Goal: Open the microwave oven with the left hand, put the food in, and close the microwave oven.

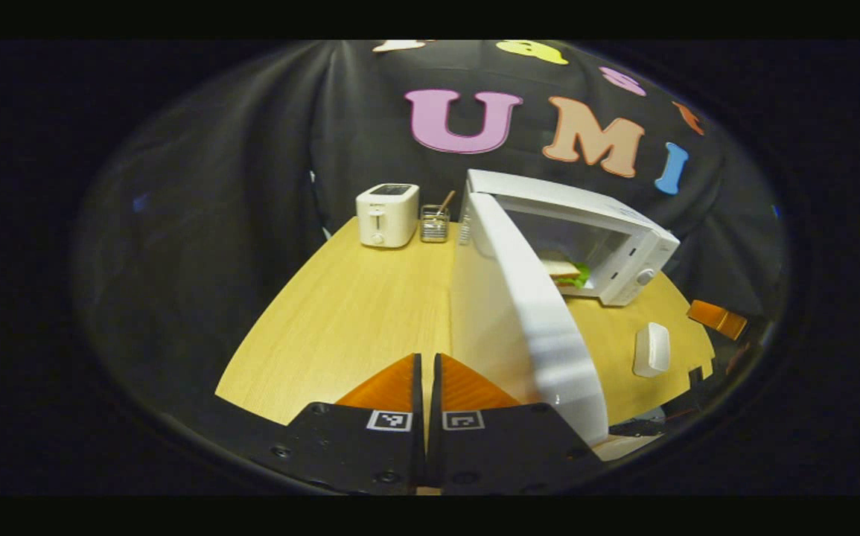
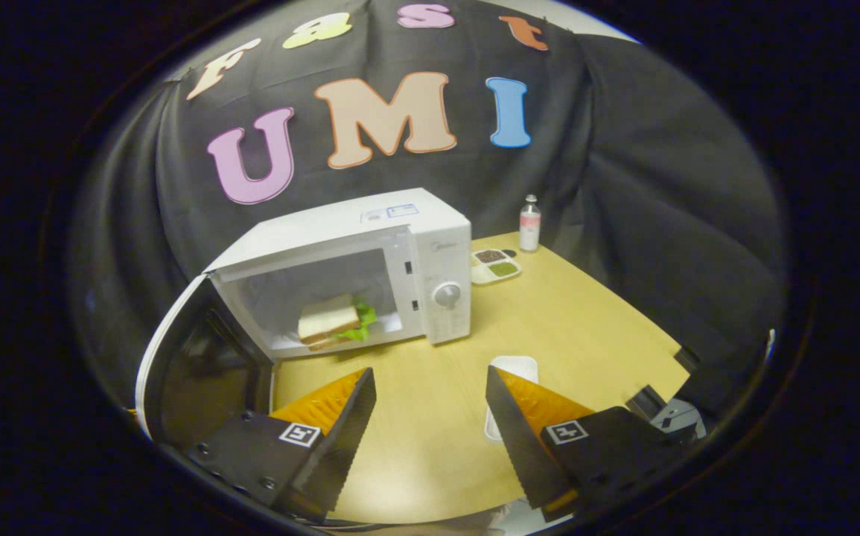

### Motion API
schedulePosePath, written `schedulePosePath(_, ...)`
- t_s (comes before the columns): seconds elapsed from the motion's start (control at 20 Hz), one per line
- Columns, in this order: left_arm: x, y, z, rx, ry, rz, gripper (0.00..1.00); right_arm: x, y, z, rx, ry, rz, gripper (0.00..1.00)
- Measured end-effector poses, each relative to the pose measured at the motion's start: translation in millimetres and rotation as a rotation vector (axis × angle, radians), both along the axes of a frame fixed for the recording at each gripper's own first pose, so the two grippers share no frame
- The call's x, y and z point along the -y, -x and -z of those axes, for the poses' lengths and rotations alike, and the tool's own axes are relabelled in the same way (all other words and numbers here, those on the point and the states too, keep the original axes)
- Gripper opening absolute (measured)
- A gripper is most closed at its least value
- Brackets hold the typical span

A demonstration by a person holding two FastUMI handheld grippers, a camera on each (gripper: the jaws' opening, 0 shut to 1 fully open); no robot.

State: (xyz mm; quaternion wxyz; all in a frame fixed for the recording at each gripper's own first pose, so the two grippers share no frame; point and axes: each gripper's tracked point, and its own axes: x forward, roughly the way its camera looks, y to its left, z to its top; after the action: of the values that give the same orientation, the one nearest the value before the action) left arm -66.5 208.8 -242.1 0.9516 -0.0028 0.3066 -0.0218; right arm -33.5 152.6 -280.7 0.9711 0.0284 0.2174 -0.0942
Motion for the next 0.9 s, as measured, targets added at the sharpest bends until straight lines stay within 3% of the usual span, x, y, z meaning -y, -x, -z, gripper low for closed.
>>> schedulePosePath(0.25, 47.9, -11.3, 3.2, -0.026, -0.001, 0.130, 0.01, 49.4, 33.1, 1.0, -0.021, -0.004, 0.125, 0.90)
schedulePosePath(0.45, 82.2, -25.3, 2.4, -0.035, 0.000, 0.170, 0.01, 93.2, 47.6, -2.6, -0.021, -0.022, 0.216, 0.94)
schedulePosePath(0.9, 169.5, -68.4, -1.0, -0.023, -0.011, 0.200, 0.01, 160.7, 31.9, -12.5, -0.036, -0.057, 0.241, 0.91)
